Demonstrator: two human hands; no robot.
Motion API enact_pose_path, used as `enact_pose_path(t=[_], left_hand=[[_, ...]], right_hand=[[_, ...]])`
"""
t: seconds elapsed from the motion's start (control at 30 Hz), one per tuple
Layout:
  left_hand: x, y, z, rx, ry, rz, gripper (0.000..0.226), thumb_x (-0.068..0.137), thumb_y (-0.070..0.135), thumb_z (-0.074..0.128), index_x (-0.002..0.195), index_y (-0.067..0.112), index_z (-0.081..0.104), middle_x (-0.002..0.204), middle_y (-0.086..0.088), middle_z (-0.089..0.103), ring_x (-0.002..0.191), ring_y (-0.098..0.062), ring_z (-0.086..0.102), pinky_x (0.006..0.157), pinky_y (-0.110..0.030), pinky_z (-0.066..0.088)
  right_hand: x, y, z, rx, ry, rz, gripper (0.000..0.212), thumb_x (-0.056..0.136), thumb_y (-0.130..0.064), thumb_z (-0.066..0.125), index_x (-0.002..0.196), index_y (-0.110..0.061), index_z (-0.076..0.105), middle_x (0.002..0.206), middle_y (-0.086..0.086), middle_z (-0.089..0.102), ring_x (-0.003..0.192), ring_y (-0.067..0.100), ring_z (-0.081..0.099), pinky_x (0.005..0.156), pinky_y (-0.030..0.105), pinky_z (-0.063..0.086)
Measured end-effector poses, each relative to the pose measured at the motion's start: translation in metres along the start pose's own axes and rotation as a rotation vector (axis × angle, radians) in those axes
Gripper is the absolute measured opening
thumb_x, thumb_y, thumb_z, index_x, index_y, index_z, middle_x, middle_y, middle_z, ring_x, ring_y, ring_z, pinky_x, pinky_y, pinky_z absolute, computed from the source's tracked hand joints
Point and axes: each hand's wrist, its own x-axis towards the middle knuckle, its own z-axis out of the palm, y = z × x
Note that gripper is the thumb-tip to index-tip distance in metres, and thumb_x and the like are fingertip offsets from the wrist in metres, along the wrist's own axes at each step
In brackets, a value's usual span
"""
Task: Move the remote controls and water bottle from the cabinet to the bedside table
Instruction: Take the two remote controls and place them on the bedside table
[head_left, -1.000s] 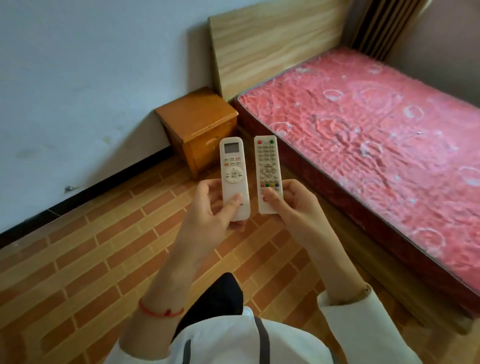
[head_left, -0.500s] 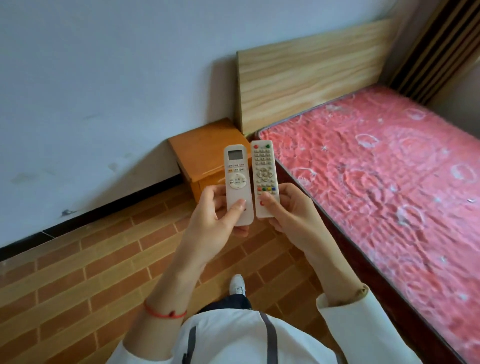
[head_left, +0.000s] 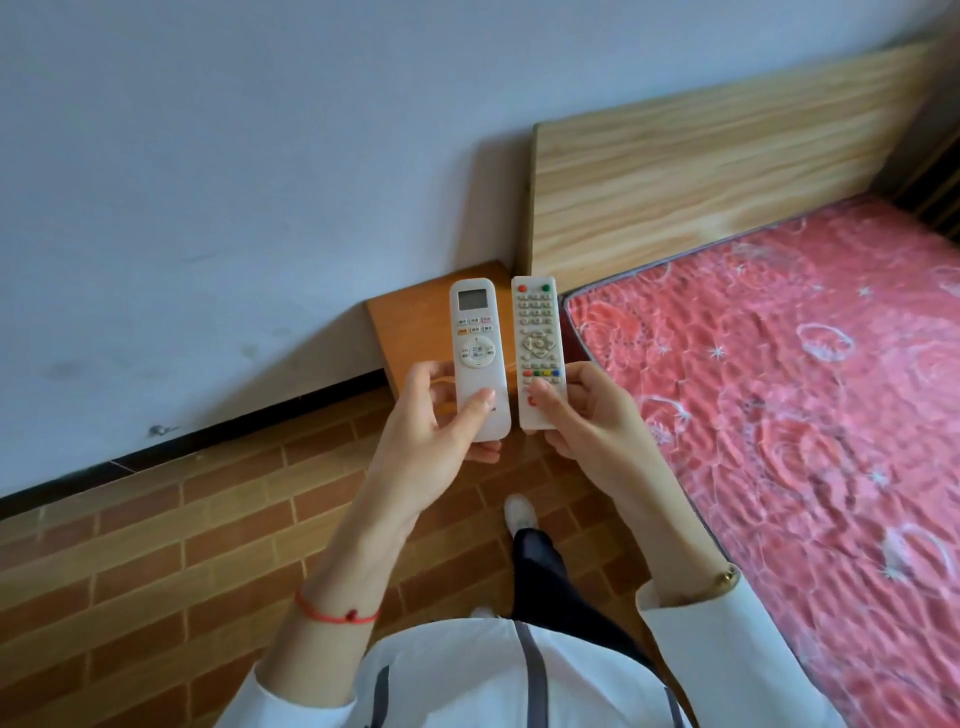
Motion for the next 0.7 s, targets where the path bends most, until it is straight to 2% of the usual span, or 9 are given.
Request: enact_pose_path(t=[0.33,0.4,0.6,0.7], left_hand=[[0.130,0.022,0.027,-0.008,0.164,-0.044,0.044,0.092,0.026,0.060,0.131,0.021,0.040,0.119,-0.001,0.063,0.074,-0.010,0.073,0.058,-0.020,0.057],[0.154,0.025,0.033,-0.012,0.195,-0.063,0.045,0.091,0.027,0.060,0.131,0.022,0.039,0.121,-0.001,0.062,0.075,-0.009,0.073,0.058,-0.020,0.057],[0.214,0.028,0.042,-0.066,0.271,-0.136,0.044,0.090,0.025,0.062,0.129,0.018,0.042,0.118,-0.004,0.066,0.077,-0.013,0.074,0.063,-0.028,0.061],[0.244,0.023,0.040,-0.070,0.302,-0.175,0.046,0.090,0.025,0.063,0.131,0.019,0.042,0.121,-0.004,0.066,0.082,-0.015,0.074,0.067,-0.034,0.062]], right_hand=[[0.160,0.000,-0.030,-0.039,-0.149,-0.010,0.033,0.090,-0.032,0.060,0.111,-0.007,0.054,0.101,0.009,0.072,0.065,-0.002,0.063,0.048,0.010,0.043],[0.190,0.001,-0.035,-0.049,-0.186,-0.003,0.034,0.090,-0.032,0.060,0.112,-0.006,0.053,0.103,0.010,0.072,0.062,-0.004,0.061,0.048,0.010,0.043],[0.265,0.004,-0.040,-0.076,-0.276,0.045,0.035,0.090,-0.032,0.060,0.114,-0.007,0.053,0.104,0.008,0.072,0.061,-0.002,0.062,0.048,0.010,0.043],[0.299,0.013,-0.030,-0.112,-0.303,0.092,0.033,0.091,-0.032,0.060,0.114,-0.010,0.053,0.105,0.006,0.072,0.070,0.004,0.067,0.050,0.011,0.044]])
